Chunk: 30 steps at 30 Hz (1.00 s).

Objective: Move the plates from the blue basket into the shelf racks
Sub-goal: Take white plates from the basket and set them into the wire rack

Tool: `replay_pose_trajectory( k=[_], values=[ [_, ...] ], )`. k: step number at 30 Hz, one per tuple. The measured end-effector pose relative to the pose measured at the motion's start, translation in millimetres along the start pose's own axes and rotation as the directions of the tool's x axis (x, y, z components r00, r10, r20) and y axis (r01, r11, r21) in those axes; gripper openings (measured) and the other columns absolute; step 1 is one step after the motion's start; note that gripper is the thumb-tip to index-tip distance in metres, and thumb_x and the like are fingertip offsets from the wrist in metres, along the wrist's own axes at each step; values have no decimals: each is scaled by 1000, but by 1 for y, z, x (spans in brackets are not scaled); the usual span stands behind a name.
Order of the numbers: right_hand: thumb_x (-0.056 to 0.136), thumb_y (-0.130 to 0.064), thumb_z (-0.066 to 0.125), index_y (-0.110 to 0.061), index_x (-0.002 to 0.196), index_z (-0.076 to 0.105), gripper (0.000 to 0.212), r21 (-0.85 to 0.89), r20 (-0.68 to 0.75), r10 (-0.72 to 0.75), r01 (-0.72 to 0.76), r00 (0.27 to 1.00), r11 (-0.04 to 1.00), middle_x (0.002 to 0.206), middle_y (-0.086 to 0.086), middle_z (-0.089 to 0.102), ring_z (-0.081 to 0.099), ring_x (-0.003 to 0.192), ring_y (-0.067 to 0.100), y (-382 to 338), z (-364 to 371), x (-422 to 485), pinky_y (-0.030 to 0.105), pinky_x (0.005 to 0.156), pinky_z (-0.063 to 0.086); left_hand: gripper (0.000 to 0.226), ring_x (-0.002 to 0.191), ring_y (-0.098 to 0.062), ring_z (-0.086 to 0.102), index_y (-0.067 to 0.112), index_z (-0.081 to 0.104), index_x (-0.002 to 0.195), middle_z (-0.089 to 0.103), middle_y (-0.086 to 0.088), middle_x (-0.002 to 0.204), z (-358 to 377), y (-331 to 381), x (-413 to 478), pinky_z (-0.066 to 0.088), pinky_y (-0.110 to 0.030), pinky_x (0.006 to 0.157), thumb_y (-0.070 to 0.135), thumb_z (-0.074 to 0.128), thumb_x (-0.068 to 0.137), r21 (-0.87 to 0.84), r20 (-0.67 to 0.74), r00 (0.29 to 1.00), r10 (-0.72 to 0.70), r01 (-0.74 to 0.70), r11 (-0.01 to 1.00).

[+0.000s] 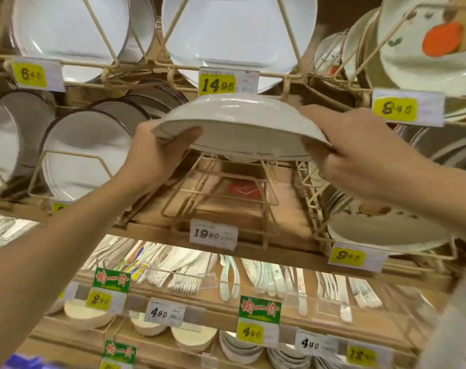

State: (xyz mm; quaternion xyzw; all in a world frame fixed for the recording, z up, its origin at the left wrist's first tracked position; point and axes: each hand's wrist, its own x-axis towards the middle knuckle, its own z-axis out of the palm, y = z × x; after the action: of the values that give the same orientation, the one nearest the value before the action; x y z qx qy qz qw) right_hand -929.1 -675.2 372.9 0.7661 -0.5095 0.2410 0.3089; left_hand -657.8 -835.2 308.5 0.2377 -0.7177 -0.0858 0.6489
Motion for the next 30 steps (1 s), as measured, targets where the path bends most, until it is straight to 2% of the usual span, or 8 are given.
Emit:
replay_pose_trajectory(
  k=[4,8,11,15,18,22,26,30],
  values=[
    [91,-8,48,-10,120,52,30,-23,9,38,-37,999,999,104,22,62,57,93,40,-12,30,34,31,64,34,27,94,-7,64,20,64,113,69,-4,107,18,-6,7,52,-25,82,20,70,87,-25,-1,986,-164,164,986],
    [89,-5,49,-9,116,59,29,-26,0,13,-13,1000,1000,107,16,65,57,99,34,-15,34,45,28,66,34,27,96,-13,67,14,62,112,70,-5,105,20,-6,5,57,-32,84,10,69,87,-206,2,959,-282,276,939],
    [91,-6,50,-16,127,53,38,-65,-62,-70,66,996,996,106,15,66,59,96,35,-14,25,45,29,65,33,18,74,7,63,24,62,104,66,15,86,14,-7,3,52,-14,68,16,69,89,-128,-100,984,-149,136,982],
    [87,-4,52,-16,128,45,43,-127,-40,-123,117,992,985,100,17,66,60,86,39,-3,25,45,43,65,48,25,84,12,62,15,63,114,66,31,93,13,-14,6,50,-11,74,6,62,91,113,-96,979,177,-166,980],
    [88,-5,53,-14,128,44,41,-250,-25,-159,147,987,957,96,16,67,57,73,36,8,34,51,35,54,35,30,96,-15,63,-2,67,114,68,-2,104,20,-24,15,49,-23,79,12,61,88,234,-66,960,272,-250,940],
    [89,-2,49,2,112,52,23,-404,83,-260,271,962,874,87,23,65,56,61,36,18,46,56,30,51,27,22,80,-29,70,-9,73,89,73,-24,87,38,-44,23,43,-30,61,10,64,82,328,-26,971,238,-217,919],
    [89,1,49,4,115,55,27,-535,123,-115,164,986,829,79,18,62,62,68,38,31,58,73,29,48,27,18,83,-15,59,-3,73,90,66,-12,79,59,-69,44,46,-32,65,8,60,83,197,-79,996,-34,49,979],
    [93,-1,44,-6,120,50,28,-574,84,201,-117,976,811,68,6,40,51,68,31,42,80,104,32,47,34,27,86,-6,55,5,70,111,62,5,92,74,-78,70,37,4,63,0,61,86,150,-129,987,-98,117,982]
  ],
)
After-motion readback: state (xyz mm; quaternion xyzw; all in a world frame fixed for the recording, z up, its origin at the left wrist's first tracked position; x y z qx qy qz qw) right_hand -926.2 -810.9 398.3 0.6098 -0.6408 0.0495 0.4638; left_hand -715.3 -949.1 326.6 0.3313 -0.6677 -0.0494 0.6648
